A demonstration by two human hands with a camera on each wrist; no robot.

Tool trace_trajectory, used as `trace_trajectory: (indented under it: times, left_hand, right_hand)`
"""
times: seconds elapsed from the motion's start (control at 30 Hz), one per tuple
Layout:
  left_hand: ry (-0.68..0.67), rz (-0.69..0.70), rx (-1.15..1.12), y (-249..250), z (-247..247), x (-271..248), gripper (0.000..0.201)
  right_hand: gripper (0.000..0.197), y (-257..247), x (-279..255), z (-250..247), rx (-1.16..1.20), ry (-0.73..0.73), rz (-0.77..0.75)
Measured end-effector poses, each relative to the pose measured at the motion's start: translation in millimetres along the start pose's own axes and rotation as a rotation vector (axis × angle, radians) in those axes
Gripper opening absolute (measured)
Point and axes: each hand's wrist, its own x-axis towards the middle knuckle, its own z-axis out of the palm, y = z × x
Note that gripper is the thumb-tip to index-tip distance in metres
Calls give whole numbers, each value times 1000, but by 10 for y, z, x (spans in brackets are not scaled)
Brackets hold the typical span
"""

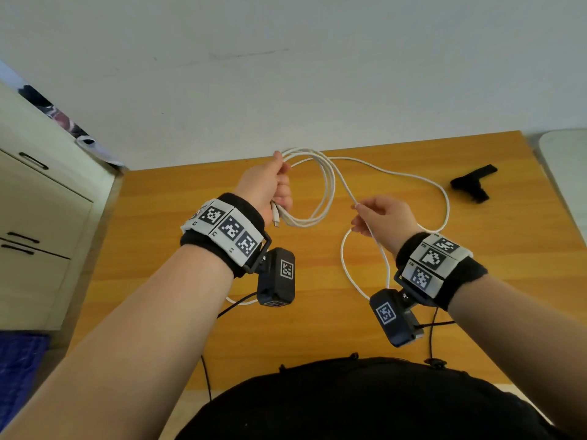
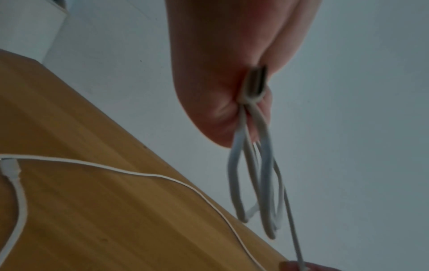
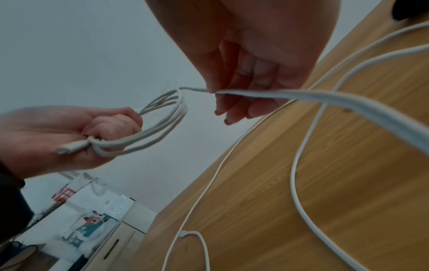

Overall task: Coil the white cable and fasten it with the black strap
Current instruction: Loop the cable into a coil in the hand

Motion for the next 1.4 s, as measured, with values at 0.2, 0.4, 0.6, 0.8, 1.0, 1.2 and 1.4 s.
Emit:
trace_trajectory:
  times: [0.2,0.4,0.6,0.8,1.0,1.2,1.4]
  left_hand:
    - [-6,-77,-334,72,28,67,40]
    - [36,-33,-540,165,26,152,44]
    - [48,36,-620,214,49,247,44]
    - [-14,123,-538,187,56,342,44]
    - [-35,164,-366,135,108,377,40]
    - [-82,238,-73,46,164,360,27]
    - [-108,470,444,-143,129,329,25]
  right_hand:
    - [26,-25,-26,170,-144,-78,47]
    - [27,-1,-93,291,-304,-212,8]
    - [19,-31,-114,324,-261,-264,34]
    - [20,-101,-75,294,-472,-139,-66]
    - [46,-302,-106,299,-946,-251,-200]
    - [38,-447,-44,294,-1040,-295,-343]
    - [12,-539,-50,243,-669,-196,-371]
